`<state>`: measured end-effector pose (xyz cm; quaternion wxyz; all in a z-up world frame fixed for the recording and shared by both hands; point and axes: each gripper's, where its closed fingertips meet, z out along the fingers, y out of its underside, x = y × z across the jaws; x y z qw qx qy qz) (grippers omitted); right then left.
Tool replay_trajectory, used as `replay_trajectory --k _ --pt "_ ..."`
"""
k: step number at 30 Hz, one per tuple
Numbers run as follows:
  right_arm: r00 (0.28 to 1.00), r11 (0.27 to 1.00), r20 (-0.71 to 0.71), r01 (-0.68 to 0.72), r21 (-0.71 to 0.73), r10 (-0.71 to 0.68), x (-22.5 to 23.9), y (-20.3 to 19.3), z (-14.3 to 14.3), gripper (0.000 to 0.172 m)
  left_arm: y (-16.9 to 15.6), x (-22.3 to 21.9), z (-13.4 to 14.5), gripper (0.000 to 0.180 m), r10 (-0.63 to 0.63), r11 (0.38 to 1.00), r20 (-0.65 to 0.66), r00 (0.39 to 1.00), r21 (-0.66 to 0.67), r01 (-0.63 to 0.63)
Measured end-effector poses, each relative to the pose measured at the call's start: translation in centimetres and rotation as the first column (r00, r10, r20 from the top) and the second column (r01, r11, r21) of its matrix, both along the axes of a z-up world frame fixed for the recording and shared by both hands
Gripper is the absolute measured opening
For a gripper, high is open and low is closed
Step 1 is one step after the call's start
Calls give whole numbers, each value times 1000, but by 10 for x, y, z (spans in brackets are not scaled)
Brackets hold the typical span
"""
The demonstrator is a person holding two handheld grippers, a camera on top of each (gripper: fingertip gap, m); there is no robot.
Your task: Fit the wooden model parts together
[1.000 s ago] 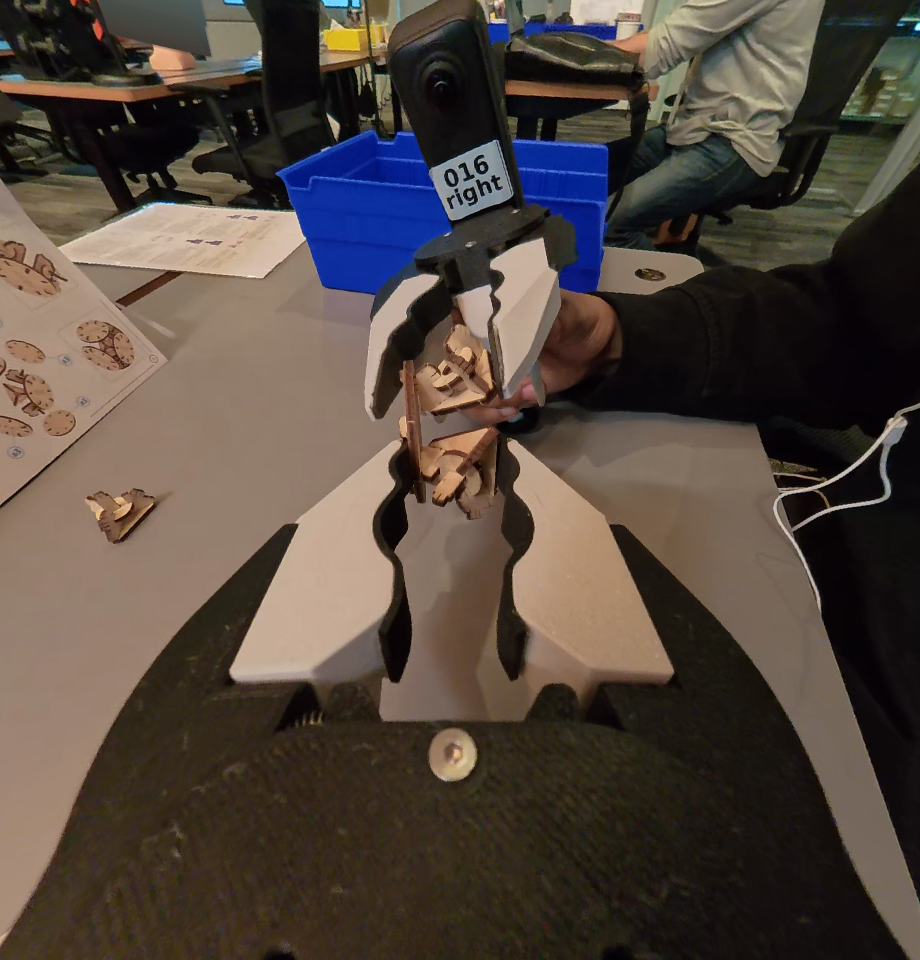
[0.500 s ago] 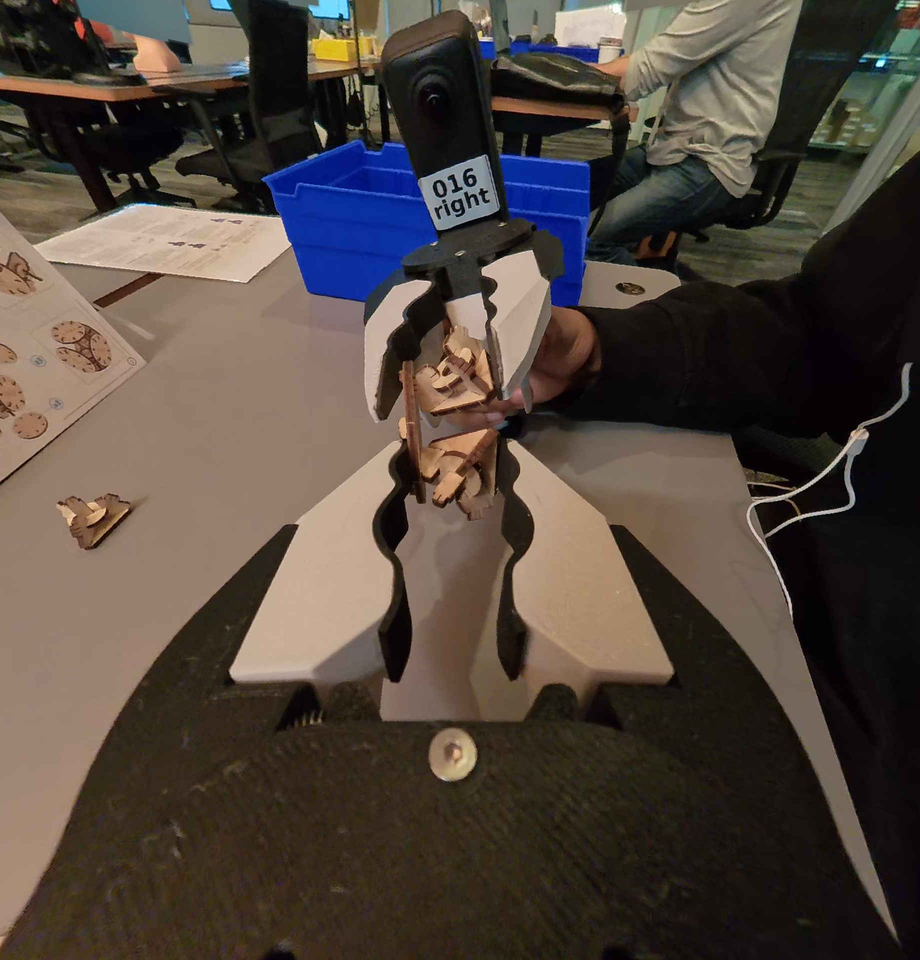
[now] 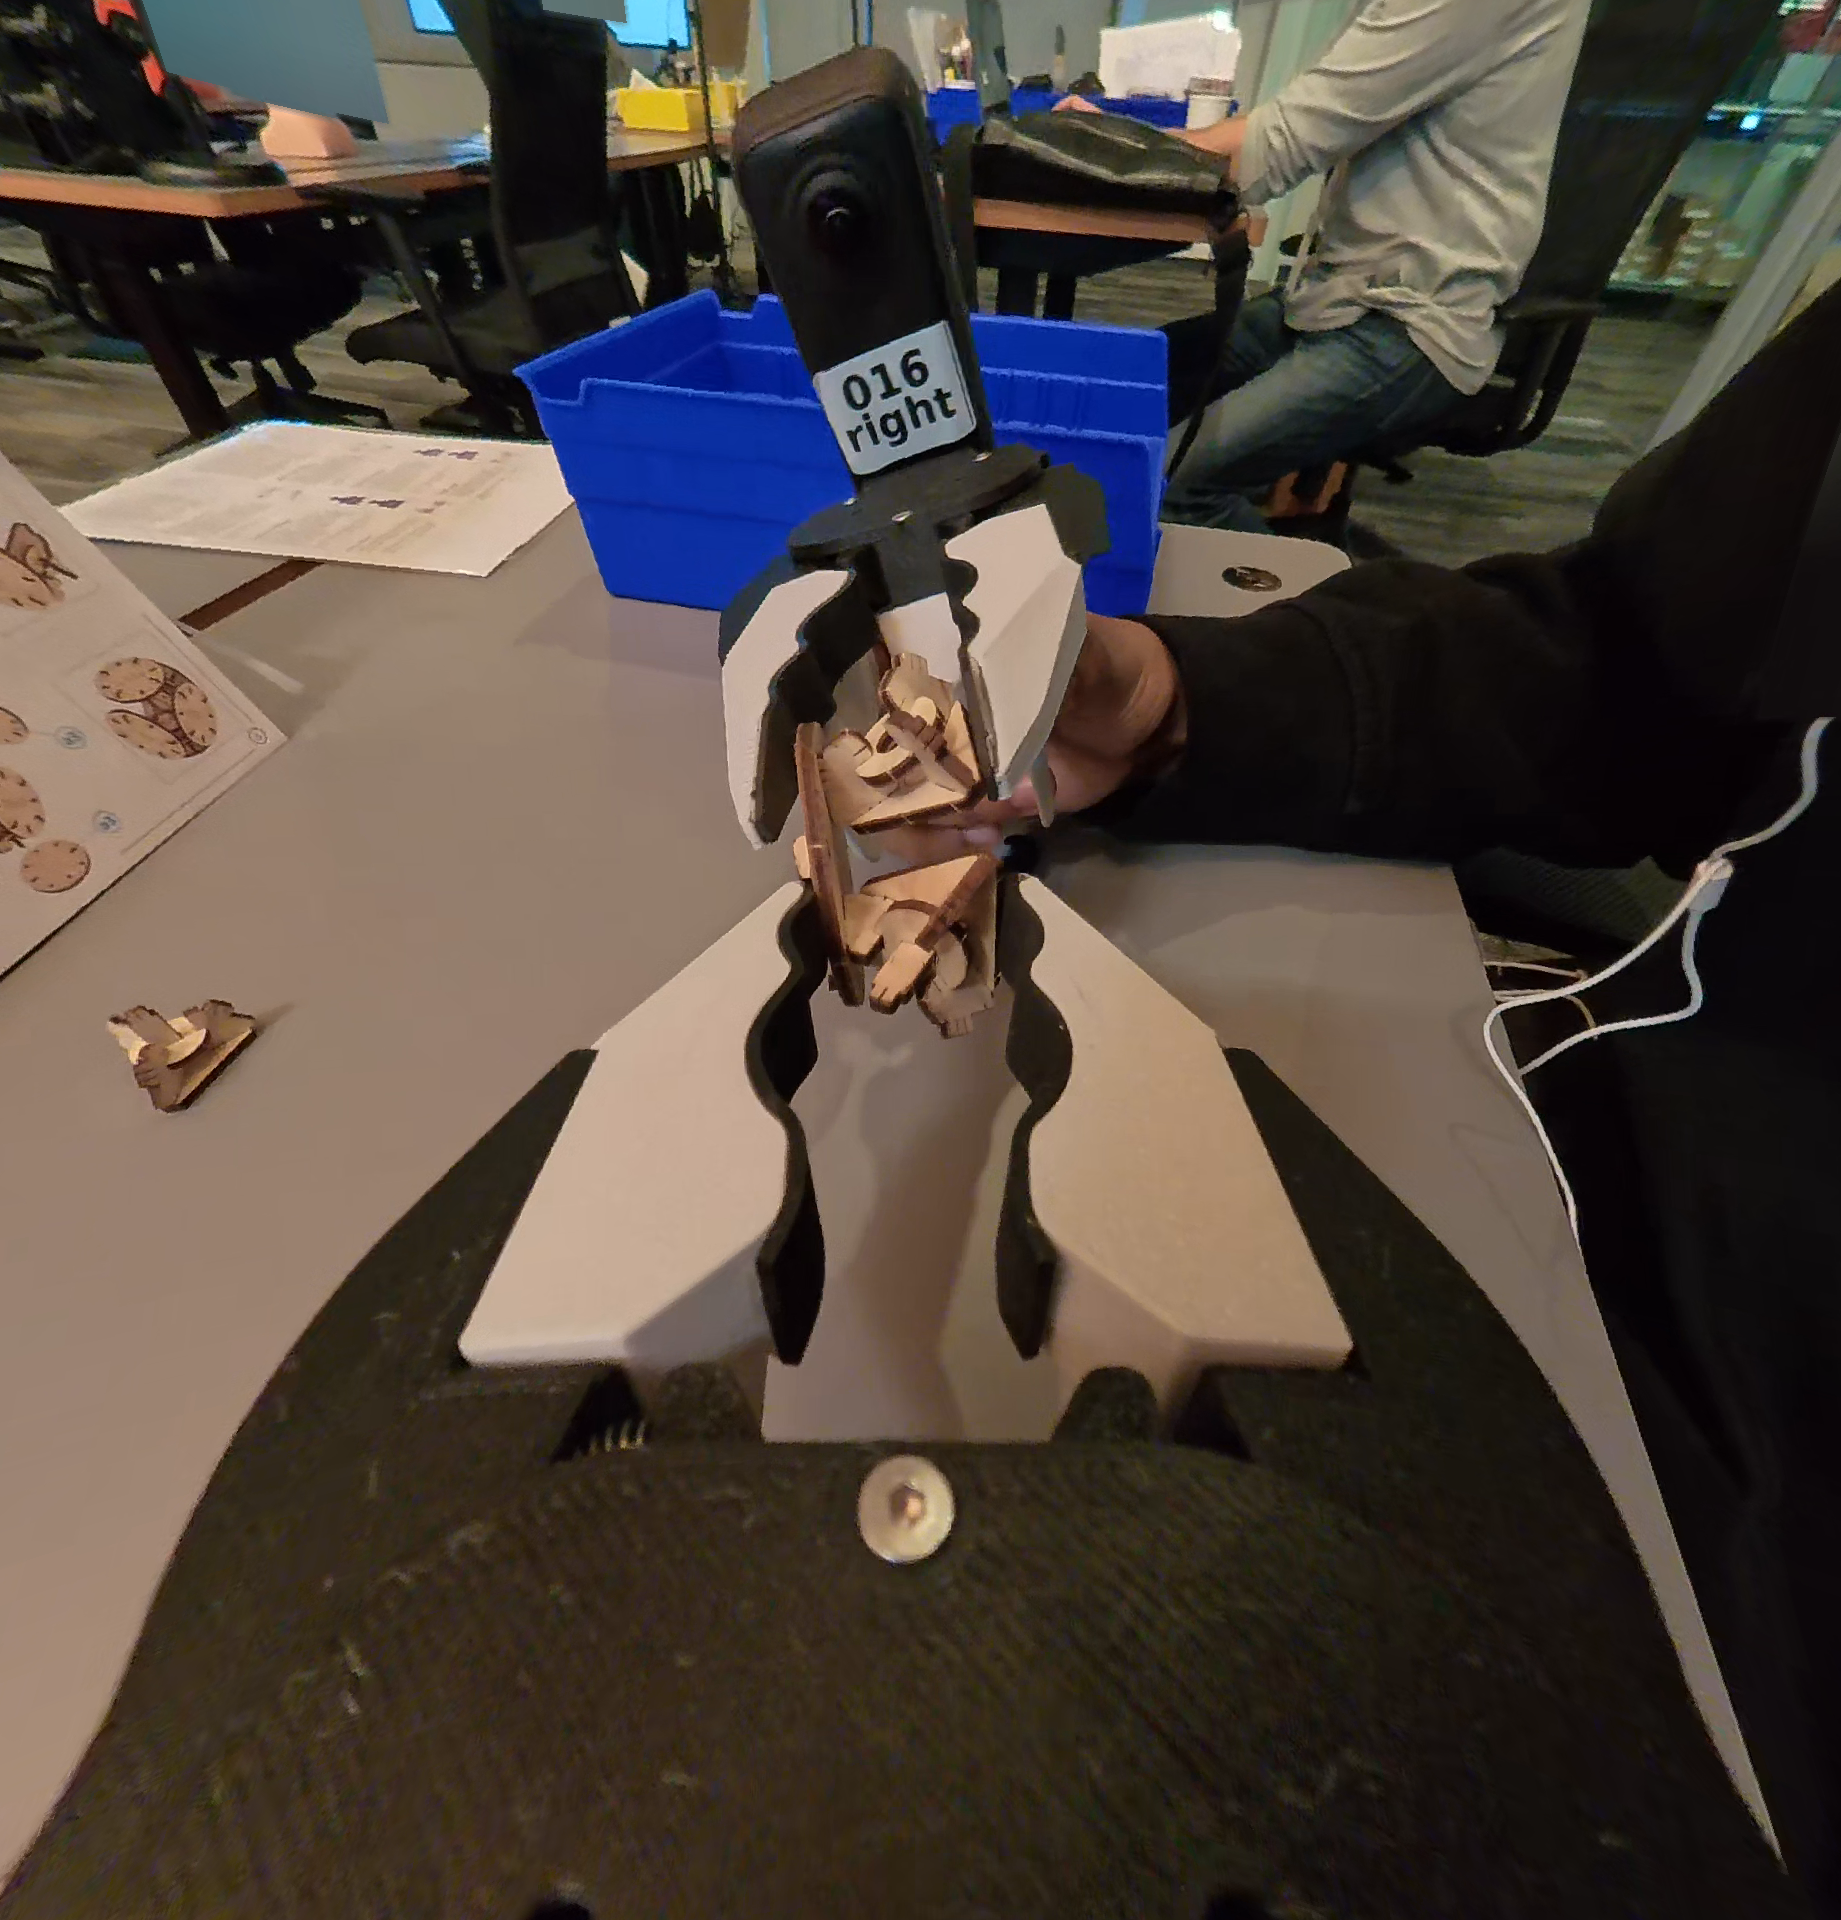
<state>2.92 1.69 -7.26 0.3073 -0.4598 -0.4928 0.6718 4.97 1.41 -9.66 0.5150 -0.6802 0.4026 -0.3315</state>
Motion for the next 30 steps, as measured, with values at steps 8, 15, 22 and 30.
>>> replay_trajectory --k 8,15,22,30 --pt "1000 1000 16 -5 -9 6 1 0 -1 34 2 1 -8 31 -6 1000 -21 1000 -16 6" --pt "1000 1000 -1 14 -8 -14 -1 2 0 34 2 -1 -6 31 -2 1000 -12 1000 -9 2" --pt "998 998 10 55 38 -55 -4 5 -2 38 7 -3 -5 30 34 999 -47 998 29 -33" --pt "998 996 5 61 59 -62 -4 4 -2 39 7 -5 -5 30 39 998 -58 998 42 -37"
